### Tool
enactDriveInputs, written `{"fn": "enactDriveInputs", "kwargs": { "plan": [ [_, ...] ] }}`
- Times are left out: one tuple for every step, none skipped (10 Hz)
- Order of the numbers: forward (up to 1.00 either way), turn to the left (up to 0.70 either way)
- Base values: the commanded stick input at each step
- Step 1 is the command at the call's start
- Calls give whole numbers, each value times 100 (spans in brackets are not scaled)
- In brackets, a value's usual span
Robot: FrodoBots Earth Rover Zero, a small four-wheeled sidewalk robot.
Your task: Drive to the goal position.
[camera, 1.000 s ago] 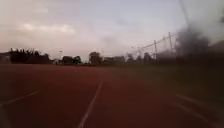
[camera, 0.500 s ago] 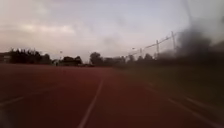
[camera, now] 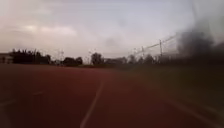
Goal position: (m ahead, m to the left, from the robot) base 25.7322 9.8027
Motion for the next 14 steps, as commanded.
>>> {"fn": "enactDriveInputs", "kwargs": {
  "plan": [
    [70,0],
    [70,0],
    [70,0],
    [70,0],
    [70,0],
    [70,0],
    [70,0],
    [70,0],
    [70,0],
    [70,0],
    [70,0],
    [70,0],
    [70,0],
    [70,1]
  ]
}}
